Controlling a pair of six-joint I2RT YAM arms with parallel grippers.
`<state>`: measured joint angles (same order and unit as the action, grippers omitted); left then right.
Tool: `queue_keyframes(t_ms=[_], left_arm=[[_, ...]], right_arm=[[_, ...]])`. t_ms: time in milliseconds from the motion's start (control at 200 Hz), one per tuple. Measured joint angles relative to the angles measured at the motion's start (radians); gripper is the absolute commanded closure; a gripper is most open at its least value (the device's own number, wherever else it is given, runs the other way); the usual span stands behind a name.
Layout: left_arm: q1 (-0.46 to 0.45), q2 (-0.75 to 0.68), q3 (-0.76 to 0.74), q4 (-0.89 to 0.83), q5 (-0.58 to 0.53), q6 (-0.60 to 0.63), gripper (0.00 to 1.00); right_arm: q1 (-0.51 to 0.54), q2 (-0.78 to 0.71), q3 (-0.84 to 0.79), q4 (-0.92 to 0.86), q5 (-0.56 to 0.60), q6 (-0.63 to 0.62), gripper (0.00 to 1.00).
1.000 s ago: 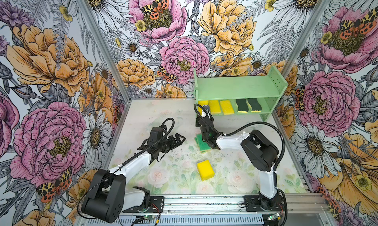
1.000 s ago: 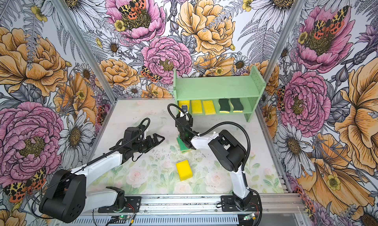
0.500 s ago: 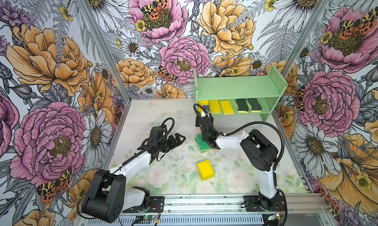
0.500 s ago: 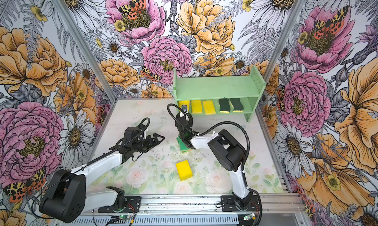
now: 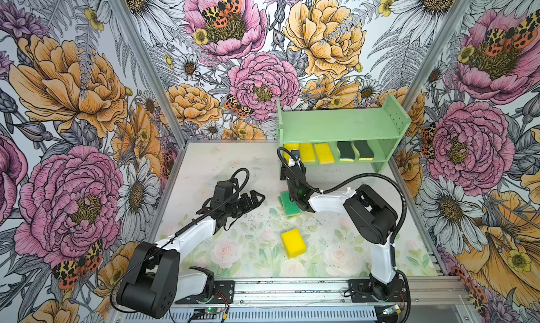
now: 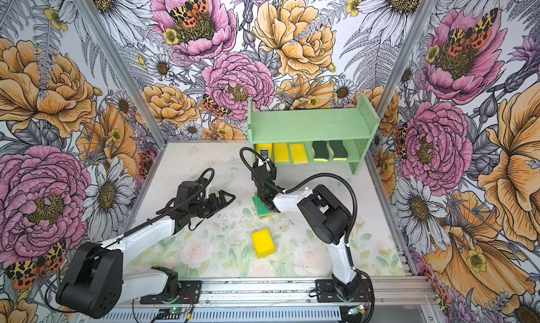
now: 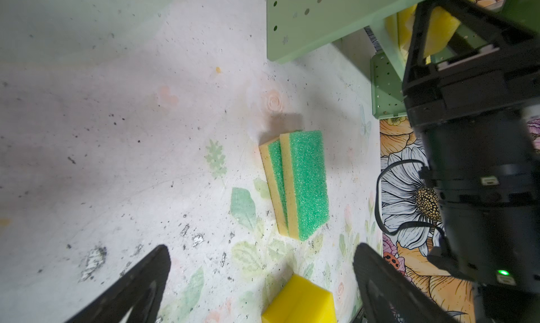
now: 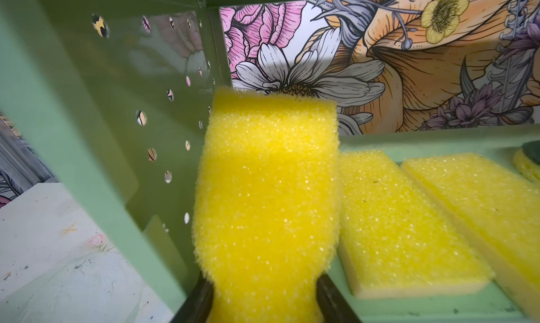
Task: Place and organize the cleaning sponges onto the shelf
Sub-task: 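Lower the yellow sponge flat onto the tier and open the right gripper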
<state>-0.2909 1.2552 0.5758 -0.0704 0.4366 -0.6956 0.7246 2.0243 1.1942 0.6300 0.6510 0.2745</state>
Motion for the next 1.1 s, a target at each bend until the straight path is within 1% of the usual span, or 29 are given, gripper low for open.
queue_keyframes(t_ms=[786, 1021, 1101], left_arm=[[0.002, 0.000, 0.000, -0.003, 0.000, 0.015, 0.01], [0.002, 0.008, 0.004, -0.004, 0.000, 0.015, 0.01], [0.002, 0.010, 0.006, -0.004, 0.000, 0.015, 0.01]], right_arm=[[-0.011, 0.033, 0.010, 0.000, 0.000, -0.001, 0.52], [-0.011, 0.034, 0.011, 0.000, 0.000, -0.004, 0.51], [-0.011, 0.034, 0.011, 0.000, 0.000, -0.003, 0.49]])
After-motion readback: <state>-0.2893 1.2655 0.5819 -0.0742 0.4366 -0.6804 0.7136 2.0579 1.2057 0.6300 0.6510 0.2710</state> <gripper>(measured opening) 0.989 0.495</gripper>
